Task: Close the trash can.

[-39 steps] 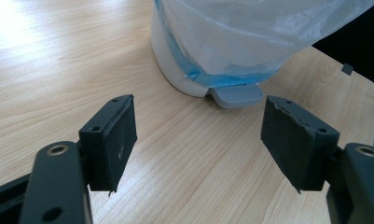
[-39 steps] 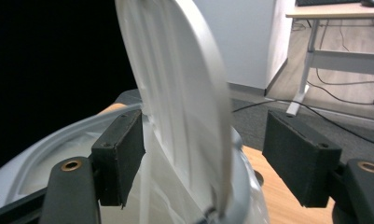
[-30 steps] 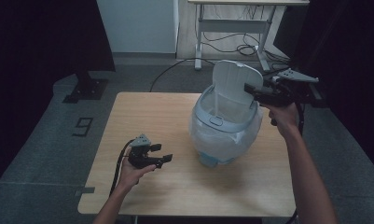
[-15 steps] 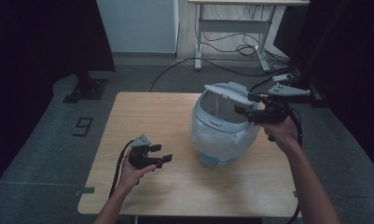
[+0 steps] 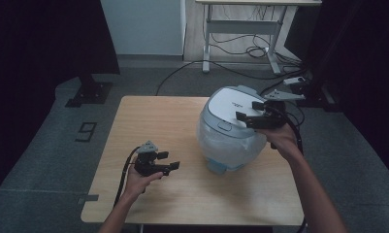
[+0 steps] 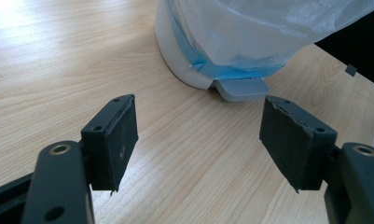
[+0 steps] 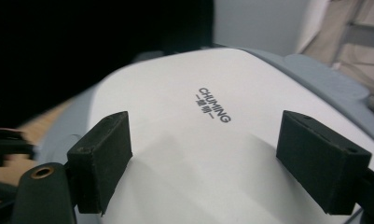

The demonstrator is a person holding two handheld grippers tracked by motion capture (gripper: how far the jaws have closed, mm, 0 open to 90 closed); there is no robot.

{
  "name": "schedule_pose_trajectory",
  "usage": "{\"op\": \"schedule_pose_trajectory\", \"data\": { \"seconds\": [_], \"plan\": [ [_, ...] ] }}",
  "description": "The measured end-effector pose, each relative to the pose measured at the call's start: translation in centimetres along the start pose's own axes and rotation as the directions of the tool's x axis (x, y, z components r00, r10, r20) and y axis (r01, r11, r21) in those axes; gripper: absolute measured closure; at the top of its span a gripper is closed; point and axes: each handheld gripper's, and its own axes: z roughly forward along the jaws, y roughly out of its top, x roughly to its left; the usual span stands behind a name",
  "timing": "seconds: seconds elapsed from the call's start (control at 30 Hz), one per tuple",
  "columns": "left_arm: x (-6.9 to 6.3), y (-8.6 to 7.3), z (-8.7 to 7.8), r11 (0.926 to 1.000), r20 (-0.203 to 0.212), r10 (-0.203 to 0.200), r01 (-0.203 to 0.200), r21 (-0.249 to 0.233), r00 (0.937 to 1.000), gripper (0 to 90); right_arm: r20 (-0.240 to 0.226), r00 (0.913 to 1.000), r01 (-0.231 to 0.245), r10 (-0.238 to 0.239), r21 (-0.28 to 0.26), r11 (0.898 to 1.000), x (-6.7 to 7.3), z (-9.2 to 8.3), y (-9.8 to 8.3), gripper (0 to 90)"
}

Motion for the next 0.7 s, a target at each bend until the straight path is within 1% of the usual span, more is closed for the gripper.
{"op": "schedule_pose_trajectory", "data": {
  "seconds": [0.03,0.07,0.13,0.2,0.3,0.47,0.67,0.7],
  "plan": [
    [0.0,0.0,0.0,1.0000,0.000,-0.001,0.001,0.000,1.0000,27.7,0.035,0.9989,0.029,-0.030,0.010,1.000,0.4,0.2,0.1,16.7],
    [0.0,0.0,-0.1,1.0000,-0.001,-0.003,0.003,-0.001,1.0000,27.7,0.043,0.9988,0.020,-0.021,0.016,1.000,0.6,0.3,0.2,16.5],
    [0.1,-0.1,0.0,1.0000,-0.002,-0.007,0.007,0.000,1.0000,27.7,0.081,0.9966,0.008,-0.011,0.040,0.999,1.2,0.6,0.5,16.4],
    [0.1,-0.1,0.1,1.0000,-0.003,-0.005,0.005,0.004,1.0000,27.7,0.103,0.9946,-0.002,-0.004,0.058,0.998,1.6,0.7,0.7,16.5],
    [0.0,-0.1,0.1,1.0000,-0.005,-0.001,0.001,0.006,1.0000,27.7,0.115,0.9933,-0.009,0.001,0.066,0.998,1.7,0.7,0.7,16.5],
    [0.1,-0.1,0.0,1.0000,-0.011,-0.004,0.004,0.005,0.9999,27.7,0.147,0.9891,-0.022,0.014,0.054,0.998,2.1,0.7,0.6,16.5],
    [0.4,-0.2,-0.1,0.9999,-0.015,-0.012,0.012,0.003,0.9998,27.7,0.147,0.9891,-0.020,0.013,0.042,0.999,2.1,0.6,0.4,16.6],
    [0.5,-0.2,-0.1,0.9999,-0.017,-0.016,0.016,0.001,0.9997,27.7,0.148,0.9889,-0.020,0.014,0.043,0.999,2.1,0.6,0.4,18.2]
  ]
}}
